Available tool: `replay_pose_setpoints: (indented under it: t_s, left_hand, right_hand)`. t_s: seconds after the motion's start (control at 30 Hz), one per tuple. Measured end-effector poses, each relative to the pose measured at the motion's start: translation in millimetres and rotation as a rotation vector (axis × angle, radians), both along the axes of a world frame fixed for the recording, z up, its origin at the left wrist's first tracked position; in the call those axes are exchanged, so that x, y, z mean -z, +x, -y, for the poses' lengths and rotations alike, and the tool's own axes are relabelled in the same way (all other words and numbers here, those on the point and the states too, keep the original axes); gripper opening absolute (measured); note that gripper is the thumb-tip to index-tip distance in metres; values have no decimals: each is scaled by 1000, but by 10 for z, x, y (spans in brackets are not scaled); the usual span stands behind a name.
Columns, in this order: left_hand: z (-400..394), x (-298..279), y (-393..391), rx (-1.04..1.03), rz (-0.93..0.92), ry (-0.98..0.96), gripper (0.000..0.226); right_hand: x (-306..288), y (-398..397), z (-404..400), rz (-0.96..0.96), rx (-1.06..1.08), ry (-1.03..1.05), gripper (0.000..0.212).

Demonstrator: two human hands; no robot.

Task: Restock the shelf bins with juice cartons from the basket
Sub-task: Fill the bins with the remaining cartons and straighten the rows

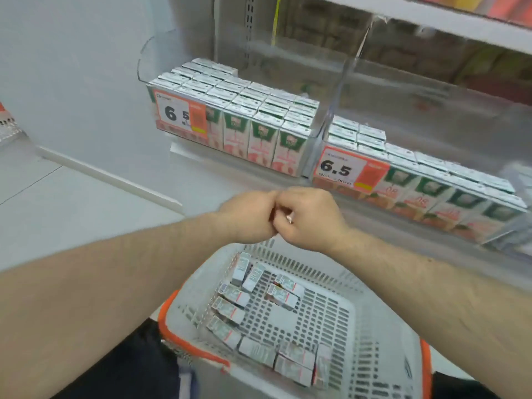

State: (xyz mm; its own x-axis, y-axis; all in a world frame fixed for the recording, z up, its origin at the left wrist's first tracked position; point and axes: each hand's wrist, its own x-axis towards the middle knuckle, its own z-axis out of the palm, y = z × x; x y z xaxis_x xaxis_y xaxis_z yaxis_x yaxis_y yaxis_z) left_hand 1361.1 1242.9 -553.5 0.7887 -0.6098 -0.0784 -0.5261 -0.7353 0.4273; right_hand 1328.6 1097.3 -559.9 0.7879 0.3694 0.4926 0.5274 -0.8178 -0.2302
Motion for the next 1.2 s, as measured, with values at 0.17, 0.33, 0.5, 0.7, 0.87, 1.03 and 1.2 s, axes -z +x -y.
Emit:
replay_pose_setpoints:
  t_s: [0.17,0.33,0.5,0.7,0.87,1.03,1.2]
  left_hand:
    - [-36,664,18,92,-127,342,28]
    - [-58,1423,-126,61,-316,554,31]
    - [-42,2087,-506,-86,-466,715,50]
    - [12,2522,-809,-116,-458,884,77]
    - [-19,2718,-820,-210,-491,787,68]
    - [-55,2628,-749,-339,-526,694,72]
    - [-76,2207,-468,-540,-908,317,71]
  right_hand:
    - [771,-225,175,-552,218,-50,17]
    - [1599,-454,500,-1133,399,-37,22]
    - [2201,-884,802,-1485,436,-106,20]
    - [2609,-1125,956,-1644,463,-173,52]
    - [2805,-1318,971,-1660,676,146,38]
    - [2712,-1366,1110,-1590,817,401,25]
    - [2148,-1136,1273,-1512,847,540,35]
